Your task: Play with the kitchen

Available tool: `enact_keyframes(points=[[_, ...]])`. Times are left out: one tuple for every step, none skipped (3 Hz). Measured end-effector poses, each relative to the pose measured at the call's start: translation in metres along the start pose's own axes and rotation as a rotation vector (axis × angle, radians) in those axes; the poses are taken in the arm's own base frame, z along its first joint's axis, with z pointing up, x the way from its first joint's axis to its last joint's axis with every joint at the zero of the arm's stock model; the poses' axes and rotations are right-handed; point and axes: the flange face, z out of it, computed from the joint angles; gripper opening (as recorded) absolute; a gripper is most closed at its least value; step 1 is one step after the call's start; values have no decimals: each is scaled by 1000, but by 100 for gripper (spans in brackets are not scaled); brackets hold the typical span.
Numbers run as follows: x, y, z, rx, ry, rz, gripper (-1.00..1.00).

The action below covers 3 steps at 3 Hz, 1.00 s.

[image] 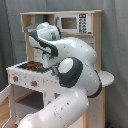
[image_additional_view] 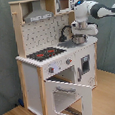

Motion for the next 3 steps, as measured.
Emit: enact_keyframes(points=[[-10, 42, 23, 23, 9, 88, -100], [-4, 67, 48, 51, 31, 136, -100], [11, 80, 66, 68, 74, 155, -100]])
